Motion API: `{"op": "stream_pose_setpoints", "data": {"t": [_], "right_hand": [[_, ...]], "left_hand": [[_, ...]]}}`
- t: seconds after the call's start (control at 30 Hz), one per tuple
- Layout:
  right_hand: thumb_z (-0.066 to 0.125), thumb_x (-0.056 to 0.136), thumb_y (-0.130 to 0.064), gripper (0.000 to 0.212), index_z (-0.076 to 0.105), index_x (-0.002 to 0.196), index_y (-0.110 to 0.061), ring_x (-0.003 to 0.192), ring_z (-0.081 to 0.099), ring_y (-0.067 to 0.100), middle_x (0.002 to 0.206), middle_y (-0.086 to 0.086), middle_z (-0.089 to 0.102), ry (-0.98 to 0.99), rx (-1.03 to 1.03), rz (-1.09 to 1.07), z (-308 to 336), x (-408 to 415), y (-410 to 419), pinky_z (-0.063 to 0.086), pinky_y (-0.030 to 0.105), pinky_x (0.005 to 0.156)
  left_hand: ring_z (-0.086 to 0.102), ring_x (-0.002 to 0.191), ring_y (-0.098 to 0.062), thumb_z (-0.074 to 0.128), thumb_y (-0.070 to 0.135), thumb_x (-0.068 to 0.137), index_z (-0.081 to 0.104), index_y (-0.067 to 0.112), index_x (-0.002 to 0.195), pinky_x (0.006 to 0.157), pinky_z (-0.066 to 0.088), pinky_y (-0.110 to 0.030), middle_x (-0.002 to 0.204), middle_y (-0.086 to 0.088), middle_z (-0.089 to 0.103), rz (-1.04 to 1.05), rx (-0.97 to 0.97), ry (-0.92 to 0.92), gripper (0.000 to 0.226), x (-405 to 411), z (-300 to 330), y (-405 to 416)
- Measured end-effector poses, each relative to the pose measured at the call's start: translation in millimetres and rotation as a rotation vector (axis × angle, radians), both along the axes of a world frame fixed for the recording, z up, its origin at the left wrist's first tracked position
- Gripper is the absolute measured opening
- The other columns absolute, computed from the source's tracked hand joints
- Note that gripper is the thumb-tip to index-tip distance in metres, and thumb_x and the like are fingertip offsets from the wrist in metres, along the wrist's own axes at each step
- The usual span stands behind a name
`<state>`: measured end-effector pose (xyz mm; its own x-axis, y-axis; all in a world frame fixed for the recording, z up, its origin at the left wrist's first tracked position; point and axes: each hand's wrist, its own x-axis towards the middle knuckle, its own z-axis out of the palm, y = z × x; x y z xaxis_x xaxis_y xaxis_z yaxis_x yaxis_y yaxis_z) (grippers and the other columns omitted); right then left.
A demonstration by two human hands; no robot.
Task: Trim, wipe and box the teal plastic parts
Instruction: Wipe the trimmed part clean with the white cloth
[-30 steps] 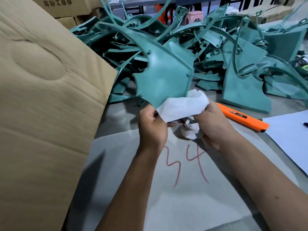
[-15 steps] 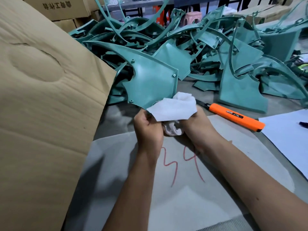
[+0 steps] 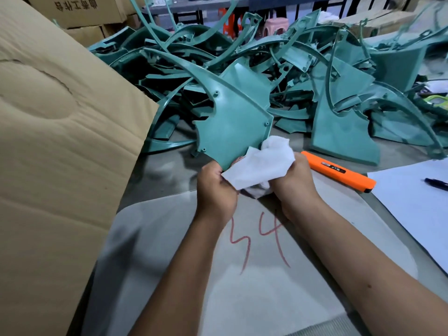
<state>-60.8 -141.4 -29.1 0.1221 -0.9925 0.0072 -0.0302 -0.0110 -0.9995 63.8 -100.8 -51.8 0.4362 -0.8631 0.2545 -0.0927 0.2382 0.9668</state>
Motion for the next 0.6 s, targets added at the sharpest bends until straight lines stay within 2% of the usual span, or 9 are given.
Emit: {"op": "stream_pose_setpoints", "data": {"t": [0.03,0.07,0.13,0.17,0.23,0.33,0.4,0.5,0.6], "right_hand": [[0.051,0.081,0.0,0.031,0.05,0.054,-0.015,0.053,0.049,0.019,0.049,0.012,0.052,-0.02,0.007,-0.026,0.4,-2.9,-2.4,0.045,0.03,0.052],[0.055,0.08,-0.007,0.021,0.055,0.059,-0.013,0.056,0.051,0.021,0.054,0.012,0.057,-0.036,0.023,-0.057,0.5,-5.1,-5.8,0.046,0.036,0.055],[0.067,0.082,-0.011,0.013,0.064,0.07,-0.013,0.059,0.058,0.02,0.062,0.007,0.065,-0.086,0.048,-0.124,-0.6,-11.4,-11.8,0.048,0.032,0.056],[0.07,0.084,-0.009,0.013,0.066,0.073,-0.015,0.057,0.059,0.018,0.062,0.003,0.066,-0.119,0.065,-0.163,-1.0,-13.0,-15.1,0.048,0.028,0.053],[0.068,0.085,-0.003,0.017,0.066,0.075,-0.017,0.046,0.057,0.014,0.055,-0.002,0.064,-0.138,0.086,-0.231,0.7,-15.6,-20.9,0.044,0.022,0.044],[0.06,0.083,0.002,0.022,0.063,0.072,-0.017,0.04,0.052,0.017,0.05,0.0,0.059,-0.106,0.048,-0.223,3.7,-16.5,-20.0,0.043,0.024,0.039],[0.056,0.081,-0.002,0.022,0.06,0.068,-0.019,0.044,0.051,0.016,0.05,0.0,0.059,-0.065,0.005,-0.17,3.7,-15.4,-17.2,0.044,0.024,0.043],[0.06,0.087,-0.008,0.019,0.06,0.07,-0.019,0.057,0.056,0.014,0.057,-0.003,0.064,0.075,-0.065,-0.101,0.2,-13.7,-11.0,0.045,0.028,0.053],[0.056,0.082,-0.005,0.021,0.051,0.067,-0.019,0.06,0.053,0.017,0.059,0.004,0.06,0.175,-0.123,0.086,-4.2,-8.0,-4.6,0.045,0.035,0.055]], "left_hand": [[0.056,0.076,-0.016,0.064,0.02,0.085,0.069,-0.007,0.092,0.064,0.047,-0.036,0.083,-0.015,0.07,-0.004,0.033,-0.038,0.028,-0.7,-1.3,-0.1],[0.061,0.075,-0.02,0.064,0.022,0.085,0.071,-0.003,0.096,0.062,0.053,-0.044,0.086,-0.018,0.073,0.001,0.064,-0.081,0.028,-1.3,-2.3,-0.1],[0.07,0.084,-0.033,0.064,0.032,0.089,0.072,0.002,0.101,0.073,0.058,-0.055,0.093,-0.016,0.075,0.012,0.127,-0.168,0.034,-2.2,-3.9,0.4],[0.071,0.088,-0.035,0.064,0.037,0.091,0.072,0.004,0.101,0.076,0.058,-0.055,0.094,-0.012,0.076,0.008,0.138,-0.211,0.035,-2.5,-5.1,1.0],[0.07,0.083,-0.035,0.064,0.042,0.095,0.071,0.005,0.093,0.072,0.057,-0.053,0.087,-0.01,0.074,0.019,0.172,-0.321,0.038,-4.3,-3.2,2.9],[0.065,0.076,-0.037,0.066,0.04,0.097,0.066,0.001,0.085,0.067,0.054,-0.053,0.08,-0.013,0.069,0.089,0.219,-0.415,0.04,-5.3,0.3,2.4],[0.065,0.078,-0.038,0.068,0.035,0.097,0.067,-0.003,0.088,0.069,0.054,-0.055,0.085,-0.019,0.07,0.096,0.238,-0.357,0.039,-4.1,3.0,1.5],[0.064,0.083,-0.021,0.067,0.009,0.097,0.072,-0.006,0.1,0.079,0.059,-0.049,0.098,-0.02,0.075,0.067,0.189,-0.208,0.016,-3.5,8.3,2.1],[0.067,0.1,-0.021,0.053,-0.002,0.103,0.063,-0.014,0.118,0.09,0.056,-0.035,0.109,-0.014,0.07,-0.05,0.014,0.154,0.022,-5.0,14.8,5.6]]}}
